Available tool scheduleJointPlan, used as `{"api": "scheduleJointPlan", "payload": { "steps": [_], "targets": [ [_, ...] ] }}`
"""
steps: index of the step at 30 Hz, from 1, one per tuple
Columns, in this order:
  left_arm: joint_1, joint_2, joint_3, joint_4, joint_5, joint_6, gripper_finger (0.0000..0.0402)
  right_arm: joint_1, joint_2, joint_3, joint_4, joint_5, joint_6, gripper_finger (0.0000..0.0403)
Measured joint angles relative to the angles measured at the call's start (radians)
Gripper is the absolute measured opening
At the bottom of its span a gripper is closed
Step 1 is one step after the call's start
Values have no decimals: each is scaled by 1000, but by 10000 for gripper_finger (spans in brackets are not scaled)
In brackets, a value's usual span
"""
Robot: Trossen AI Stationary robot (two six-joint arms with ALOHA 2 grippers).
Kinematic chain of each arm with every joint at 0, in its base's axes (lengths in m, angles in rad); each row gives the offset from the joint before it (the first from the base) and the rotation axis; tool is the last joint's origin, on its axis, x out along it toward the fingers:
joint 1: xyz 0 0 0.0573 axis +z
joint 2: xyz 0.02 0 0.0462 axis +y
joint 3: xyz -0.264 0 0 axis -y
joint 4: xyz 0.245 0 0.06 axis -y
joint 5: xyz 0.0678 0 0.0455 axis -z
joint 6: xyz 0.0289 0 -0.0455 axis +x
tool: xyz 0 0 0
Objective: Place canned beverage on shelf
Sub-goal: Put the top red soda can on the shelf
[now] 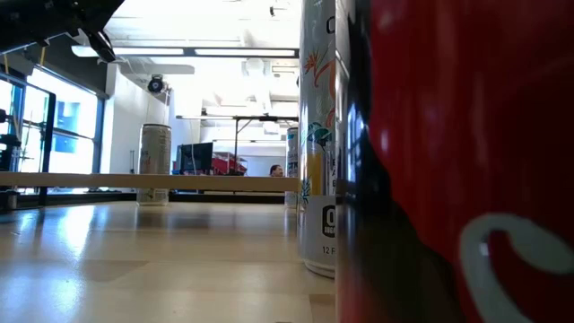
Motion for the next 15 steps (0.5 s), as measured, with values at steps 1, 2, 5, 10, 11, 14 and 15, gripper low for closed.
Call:
{"api": "scheduleJointPlan", "payload": {
  "steps": [1,2,5,10,11,14,15],
  "targets": [
    [0,0,0,0,0,0,7,0,0,0,0,-2,17,306],
    [0,0,0,0,0,0,7,0,0,0,0,-6,37,302],
    [0,0,0,0,0,0,7,5,0,0,0,-8,91,283],
    [0,0,0,0,0,0,7,45,0,0,1,-4,99,279],
    [0,0,0,0,0,0,7,56,0,0,1,-4,99,279],
    [0,0,0,0,0,0,7,80,0,0,-3,-3,111,279],
    [0,0,0,0,0,0,7,88,0,0,-7,-1,131,279]
  ]
}}
